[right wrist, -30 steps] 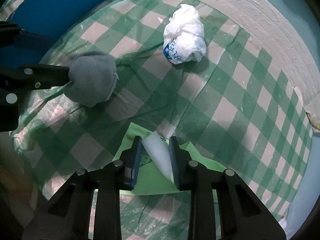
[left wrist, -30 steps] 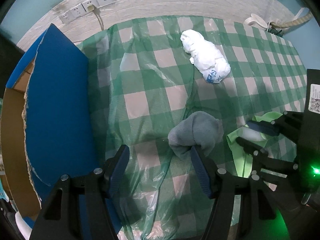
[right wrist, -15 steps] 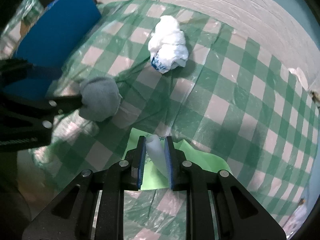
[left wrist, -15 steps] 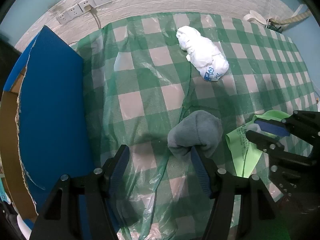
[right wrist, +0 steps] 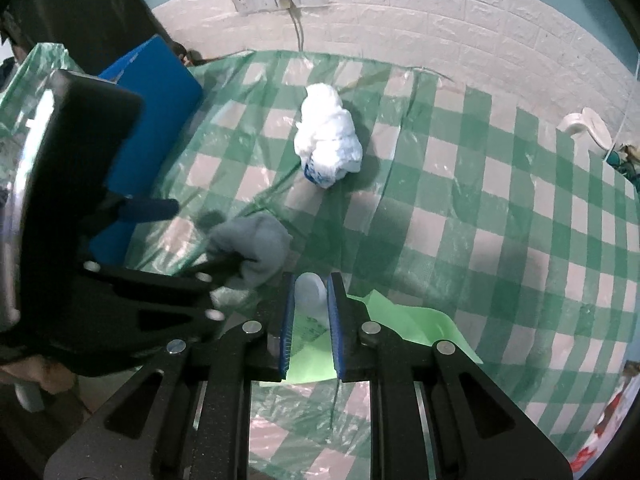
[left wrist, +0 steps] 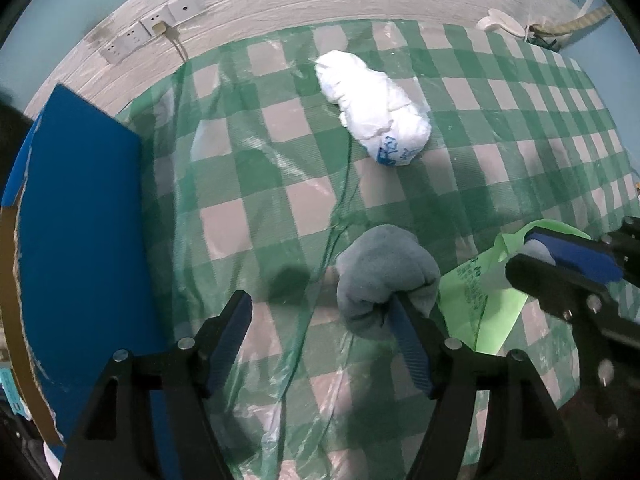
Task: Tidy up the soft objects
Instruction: 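Grasp the white roll with the right tool while the left tool grasps the grey sock ball, then carry the grey sock ball with the left tool while the right tool carries the white roll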
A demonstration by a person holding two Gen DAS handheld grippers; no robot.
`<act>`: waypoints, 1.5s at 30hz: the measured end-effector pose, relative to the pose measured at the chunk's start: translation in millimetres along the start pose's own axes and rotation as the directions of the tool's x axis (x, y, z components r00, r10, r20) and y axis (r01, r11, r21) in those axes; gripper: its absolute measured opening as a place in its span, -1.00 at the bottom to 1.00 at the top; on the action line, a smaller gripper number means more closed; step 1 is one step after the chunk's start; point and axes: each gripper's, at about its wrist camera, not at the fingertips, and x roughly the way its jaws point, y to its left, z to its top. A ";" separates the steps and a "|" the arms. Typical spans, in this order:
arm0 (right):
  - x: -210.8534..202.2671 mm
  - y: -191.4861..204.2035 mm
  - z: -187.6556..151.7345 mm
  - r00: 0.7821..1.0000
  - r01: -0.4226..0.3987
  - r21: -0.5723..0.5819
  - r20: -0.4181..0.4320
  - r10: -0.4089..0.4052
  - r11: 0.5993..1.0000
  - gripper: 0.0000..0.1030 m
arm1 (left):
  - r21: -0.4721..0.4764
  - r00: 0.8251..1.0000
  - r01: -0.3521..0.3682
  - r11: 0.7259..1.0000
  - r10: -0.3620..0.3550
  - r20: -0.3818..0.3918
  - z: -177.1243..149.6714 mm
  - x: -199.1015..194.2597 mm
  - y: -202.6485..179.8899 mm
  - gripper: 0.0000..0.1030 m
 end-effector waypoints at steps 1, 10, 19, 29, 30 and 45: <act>-0.1 -0.8 1.7 1.000 0.003 0.001 0.006 -0.003 1.000 -0.71 | 0.003 1.000 -0.001 1.000 0.001 0.001 2.2 1.5 -2.6 0.45; -4.9 -7.8 -0.8 0.999 0.029 0.029 0.028 -0.029 0.999 -0.73 | 0.015 0.999 0.012 1.000 -0.013 0.032 8.2 8.3 -11.2 0.16; -5.9 -9.8 -0.8 0.999 0.034 0.036 0.030 -0.035 0.999 -0.73 | 0.022 0.997 0.026 0.999 -0.028 0.067 -0.9 -1.1 -13.7 -0.73; -25.1 -2.8 4.2 0.997 0.033 0.036 0.069 -0.036 0.999 -0.73 | 0.017 0.993 -0.008 1.000 0.006 0.117 -10.5 -28.8 0.9 -0.73; -27.3 -1.5 4.9 0.997 0.034 0.033 0.074 -0.036 0.999 -0.73 | 0.015 0.992 -0.010 1.000 0.008 0.123 -12.0 -32.5 2.4 -0.73; -59.8 23.9 10.1 0.990 0.054 0.006 0.126 -0.055 0.998 -0.73 | -0.011 0.980 -0.043 0.999 0.044 0.197 -35.4 -87.3 33.2 -0.73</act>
